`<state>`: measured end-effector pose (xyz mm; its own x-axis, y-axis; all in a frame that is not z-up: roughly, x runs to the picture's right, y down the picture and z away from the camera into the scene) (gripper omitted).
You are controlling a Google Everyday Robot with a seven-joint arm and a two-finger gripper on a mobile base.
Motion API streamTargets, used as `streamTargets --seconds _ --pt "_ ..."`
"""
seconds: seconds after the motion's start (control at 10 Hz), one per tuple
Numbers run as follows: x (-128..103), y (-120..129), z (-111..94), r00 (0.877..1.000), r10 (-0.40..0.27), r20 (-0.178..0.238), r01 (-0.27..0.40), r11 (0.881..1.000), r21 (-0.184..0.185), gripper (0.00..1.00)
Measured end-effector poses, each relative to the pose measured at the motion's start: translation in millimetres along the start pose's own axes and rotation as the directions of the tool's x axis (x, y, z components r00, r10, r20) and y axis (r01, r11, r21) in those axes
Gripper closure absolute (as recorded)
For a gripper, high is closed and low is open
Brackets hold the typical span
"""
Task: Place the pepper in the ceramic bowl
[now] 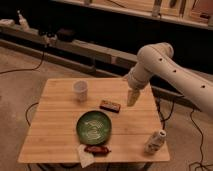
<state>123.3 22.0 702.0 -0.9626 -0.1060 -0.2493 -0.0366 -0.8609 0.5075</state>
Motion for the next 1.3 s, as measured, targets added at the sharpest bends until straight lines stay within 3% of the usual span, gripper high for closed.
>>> streamTargets --seconds 1.1,1.3 --pt "0.8 -0.7 0.4 1.0 -0.002 -0.001 0.002 1.0 0.002 0.2" --pt "5.3 -6.8 5.4 1.0 0.01 0.001 -0.01 1.0 -0.013 0.2"
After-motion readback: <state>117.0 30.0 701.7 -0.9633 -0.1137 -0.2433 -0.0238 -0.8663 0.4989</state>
